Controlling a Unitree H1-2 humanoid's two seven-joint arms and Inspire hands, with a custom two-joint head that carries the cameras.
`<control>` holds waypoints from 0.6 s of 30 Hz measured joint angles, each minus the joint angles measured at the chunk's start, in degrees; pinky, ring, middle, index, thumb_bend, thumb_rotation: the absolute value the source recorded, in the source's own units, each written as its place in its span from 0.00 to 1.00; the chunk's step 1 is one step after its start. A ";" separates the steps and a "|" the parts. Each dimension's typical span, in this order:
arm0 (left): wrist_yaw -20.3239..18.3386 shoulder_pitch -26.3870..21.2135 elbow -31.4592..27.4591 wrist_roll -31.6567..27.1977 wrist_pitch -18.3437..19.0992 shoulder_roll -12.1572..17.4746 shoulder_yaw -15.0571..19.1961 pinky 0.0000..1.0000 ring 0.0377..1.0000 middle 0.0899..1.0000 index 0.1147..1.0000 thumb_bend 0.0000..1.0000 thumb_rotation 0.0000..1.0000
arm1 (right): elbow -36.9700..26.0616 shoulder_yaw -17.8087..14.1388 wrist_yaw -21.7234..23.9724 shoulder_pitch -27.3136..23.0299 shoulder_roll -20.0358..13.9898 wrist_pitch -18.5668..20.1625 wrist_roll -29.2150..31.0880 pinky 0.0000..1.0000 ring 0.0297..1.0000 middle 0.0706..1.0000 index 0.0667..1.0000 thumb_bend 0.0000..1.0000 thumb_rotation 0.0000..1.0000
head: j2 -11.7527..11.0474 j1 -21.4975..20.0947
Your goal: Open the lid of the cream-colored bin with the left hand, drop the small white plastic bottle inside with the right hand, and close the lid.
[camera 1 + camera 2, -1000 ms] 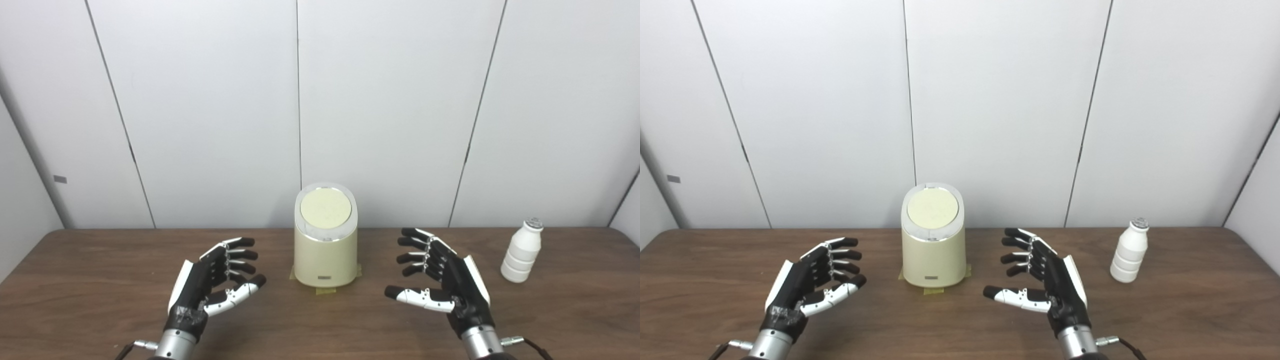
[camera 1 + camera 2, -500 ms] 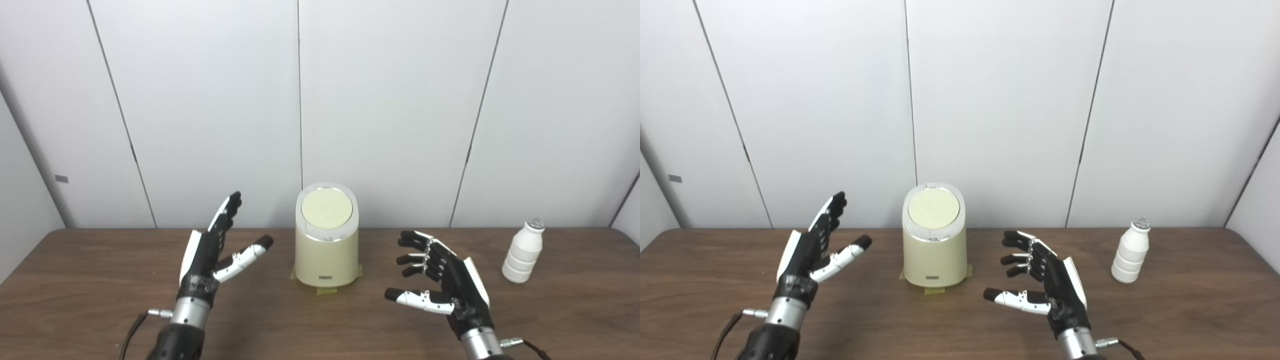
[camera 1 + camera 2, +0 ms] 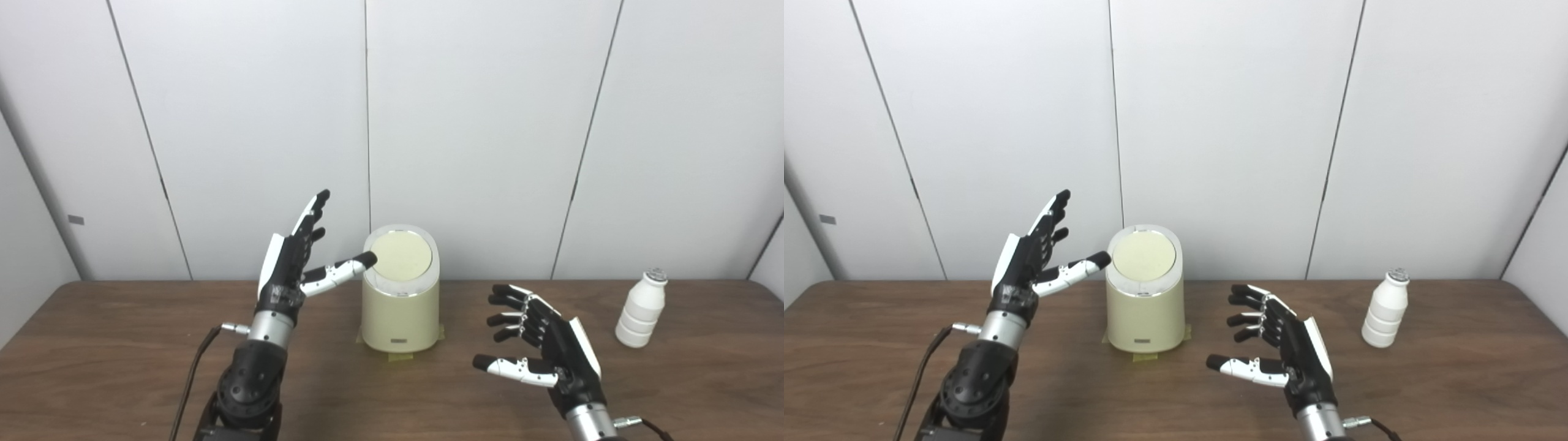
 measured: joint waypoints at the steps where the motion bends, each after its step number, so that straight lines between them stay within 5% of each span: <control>1: 0.19 -0.76 0.76 0.22 -0.01 0.01 -0.07 1.00 1.00 1.00 1.00 0.90 0.28 | 0.00 -0.01 0.00 0.00 -0.02 -0.01 0.00 0.50 0.61 0.72 0.71 0.77 0.11 | 0.00 -0.09; 18: 3.11 -7.97 9.48 10.07 1.48 1.36 -4.72 0.99 1.00 1.00 1.00 0.87 0.23 | -0.10 -0.01 -0.07 0.01 0.28 -0.54 -0.14 0.50 0.61 0.71 0.71 0.78 0.13 | 0.35 -0.53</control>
